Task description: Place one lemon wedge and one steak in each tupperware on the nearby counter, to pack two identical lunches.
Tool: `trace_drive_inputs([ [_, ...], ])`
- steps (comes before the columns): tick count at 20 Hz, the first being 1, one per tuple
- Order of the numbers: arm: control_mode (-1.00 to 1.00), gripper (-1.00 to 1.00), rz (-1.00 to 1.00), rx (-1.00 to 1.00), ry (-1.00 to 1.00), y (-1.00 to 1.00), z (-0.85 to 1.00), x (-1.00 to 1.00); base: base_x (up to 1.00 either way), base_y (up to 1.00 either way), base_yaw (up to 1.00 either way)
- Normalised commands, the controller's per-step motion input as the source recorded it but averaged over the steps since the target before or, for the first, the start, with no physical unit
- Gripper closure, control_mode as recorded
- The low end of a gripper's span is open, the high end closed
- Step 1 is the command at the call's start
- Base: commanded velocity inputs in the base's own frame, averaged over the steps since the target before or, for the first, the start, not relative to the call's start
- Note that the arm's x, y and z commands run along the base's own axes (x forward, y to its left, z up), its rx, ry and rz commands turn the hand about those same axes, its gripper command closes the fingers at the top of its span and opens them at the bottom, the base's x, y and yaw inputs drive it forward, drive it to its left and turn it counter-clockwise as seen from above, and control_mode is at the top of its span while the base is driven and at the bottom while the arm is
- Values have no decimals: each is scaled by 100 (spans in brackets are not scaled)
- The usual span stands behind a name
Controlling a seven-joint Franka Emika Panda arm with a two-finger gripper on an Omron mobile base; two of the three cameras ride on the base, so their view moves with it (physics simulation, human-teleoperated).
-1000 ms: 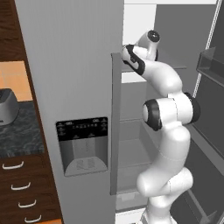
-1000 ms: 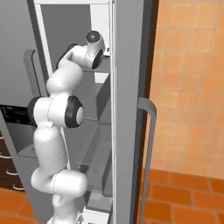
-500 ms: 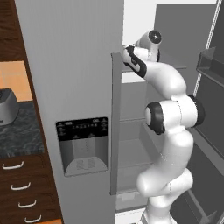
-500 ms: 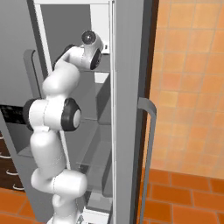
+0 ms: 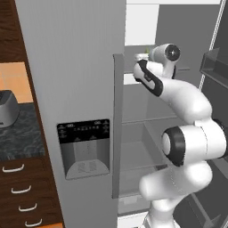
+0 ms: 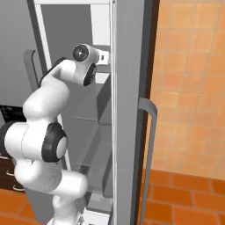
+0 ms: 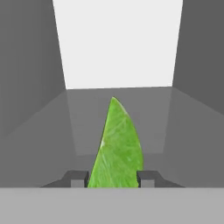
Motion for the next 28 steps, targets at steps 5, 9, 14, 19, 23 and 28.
trace_drive_inputs([
  [5,-100,100,0,0,0,4,22,-100,0,0,0],
  [9,-100,100,0,0,0,10,22,-100,0,0,0],
  [14,-100,100,0,0,0,6,9,-100,0,0,0],
  [19,-100,100,-5,-3,0,0,-2,-100,0,0,0],
  [23,-100,100,-3,-3,0,0,-21,-100,0,0,0],
  [28,-100,100,0,-3,-2,0,-33,-100,0,0,0],
])
